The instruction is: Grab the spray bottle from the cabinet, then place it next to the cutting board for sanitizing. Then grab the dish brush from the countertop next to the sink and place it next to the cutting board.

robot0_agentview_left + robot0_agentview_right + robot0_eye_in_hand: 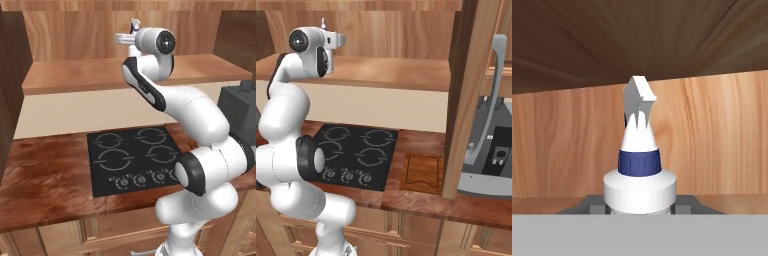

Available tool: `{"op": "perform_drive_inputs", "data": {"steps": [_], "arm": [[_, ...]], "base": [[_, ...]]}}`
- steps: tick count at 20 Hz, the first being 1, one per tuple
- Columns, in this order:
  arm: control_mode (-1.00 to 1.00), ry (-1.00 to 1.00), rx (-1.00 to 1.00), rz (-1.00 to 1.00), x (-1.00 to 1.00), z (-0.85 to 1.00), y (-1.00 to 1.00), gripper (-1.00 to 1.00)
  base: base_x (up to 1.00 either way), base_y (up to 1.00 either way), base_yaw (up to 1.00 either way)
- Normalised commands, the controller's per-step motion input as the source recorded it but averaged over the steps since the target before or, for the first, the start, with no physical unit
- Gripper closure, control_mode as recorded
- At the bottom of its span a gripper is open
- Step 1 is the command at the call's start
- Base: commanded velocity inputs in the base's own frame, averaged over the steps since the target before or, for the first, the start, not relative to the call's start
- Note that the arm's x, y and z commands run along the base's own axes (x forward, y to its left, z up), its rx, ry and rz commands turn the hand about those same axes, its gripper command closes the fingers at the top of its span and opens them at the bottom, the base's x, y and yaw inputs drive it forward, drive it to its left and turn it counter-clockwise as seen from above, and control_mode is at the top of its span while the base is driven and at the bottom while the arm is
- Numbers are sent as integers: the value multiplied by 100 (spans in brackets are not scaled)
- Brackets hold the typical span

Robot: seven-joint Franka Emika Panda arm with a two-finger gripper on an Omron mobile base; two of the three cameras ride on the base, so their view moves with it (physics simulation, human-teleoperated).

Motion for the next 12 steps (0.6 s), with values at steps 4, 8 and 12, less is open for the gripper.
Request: {"op": "perform_drive_inputs", "data": {"steps": [4, 8, 12], "arm": [[-100, 0, 20, -10, 0, 0, 0, 100], [-100, 2, 21, -12, -9, 0, -1, 100], [-100, 1, 21, -13, -30, 0, -6, 100]], "base": [[0, 0, 0], [0, 0, 0], [0, 0, 0]]}}
